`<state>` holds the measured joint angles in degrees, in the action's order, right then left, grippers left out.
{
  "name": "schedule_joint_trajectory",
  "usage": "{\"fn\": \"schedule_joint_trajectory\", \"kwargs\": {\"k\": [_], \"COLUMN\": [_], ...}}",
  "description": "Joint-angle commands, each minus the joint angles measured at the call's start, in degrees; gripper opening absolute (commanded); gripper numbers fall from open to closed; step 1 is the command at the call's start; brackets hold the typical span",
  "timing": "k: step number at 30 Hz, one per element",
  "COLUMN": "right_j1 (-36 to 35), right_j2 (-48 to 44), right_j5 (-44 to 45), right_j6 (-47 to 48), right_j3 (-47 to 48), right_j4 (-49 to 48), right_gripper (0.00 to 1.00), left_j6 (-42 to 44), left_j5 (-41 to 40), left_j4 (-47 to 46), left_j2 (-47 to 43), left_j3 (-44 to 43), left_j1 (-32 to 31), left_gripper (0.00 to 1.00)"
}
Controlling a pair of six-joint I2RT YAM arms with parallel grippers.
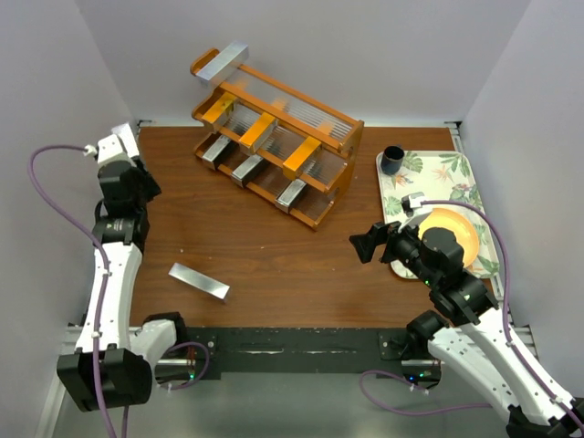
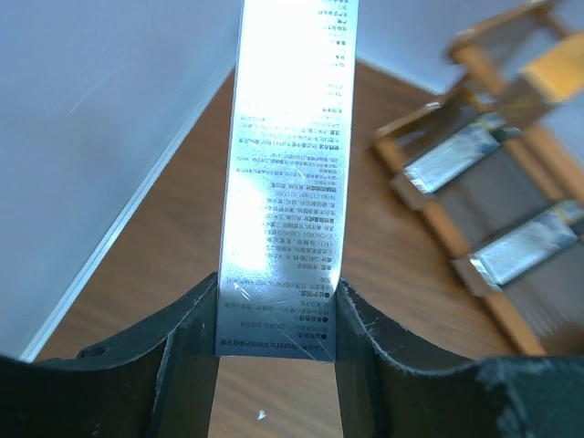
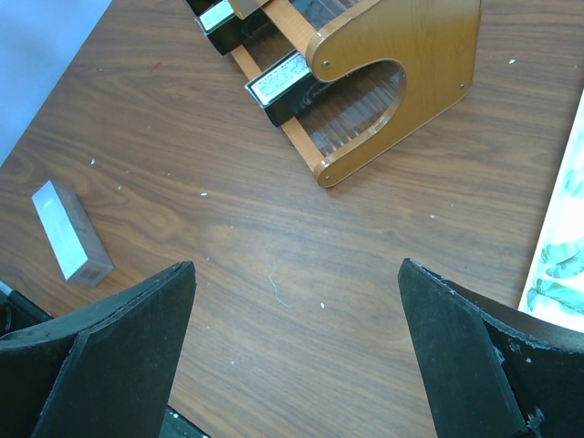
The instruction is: Place and organize the toothpastes onto the shelf
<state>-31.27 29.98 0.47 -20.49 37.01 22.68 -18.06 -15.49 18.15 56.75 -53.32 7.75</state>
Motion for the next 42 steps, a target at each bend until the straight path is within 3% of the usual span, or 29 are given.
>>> {"fn": "schedule_joint_trajectory", "kwargs": {"k": [1,7,12,16,23,33,42], "right_j1": [-0.02,-0.02,0.06,-0.02,-0.02,-0.02,-0.02], "right_j2": [0.52,0.61,0.78,0.79,1.57,2.37,3.16], "right_j5": [-0.21,-0.03,0.06,0.50,0.58,0.67,0.76], "right_j6": [0.63,0.63,0.71,0.72,0.80,0.80,0.80], "right_j3": [0.25,0.16,0.16,0.16,0.16,0.08,-0.10], "right_j4": [-1.58,-1.58,-1.50,-1.41,-1.41,-1.49,-1.76], "right_gripper": [0.98,0.98,0.97,0.98,0.97,0.98,0.97], "left_j6": [10.06,15.95,20.87,21.23,23.51,22.64,22.37], "left_j5": [18.86,28.74,30.86,36.83,37.90,37.72,36.23], "left_j4": [0.21,2.85,8.30,10.23,15.76,17.79,17.00], "left_j2": [0.90,5.38,13.63,19.61,30.95,45.63,53.46], "left_j3": [-9.42,-21.10,-31.74,-41.39,-55.39,-71.81,-78.43], "left_j1": [-0.01,-4.66,-12.13,-13.28,-17.85,-19.35,-19.44], "left_gripper": [0.08,0.08,0.09,0.10,0.10,0.11,0.13]}}
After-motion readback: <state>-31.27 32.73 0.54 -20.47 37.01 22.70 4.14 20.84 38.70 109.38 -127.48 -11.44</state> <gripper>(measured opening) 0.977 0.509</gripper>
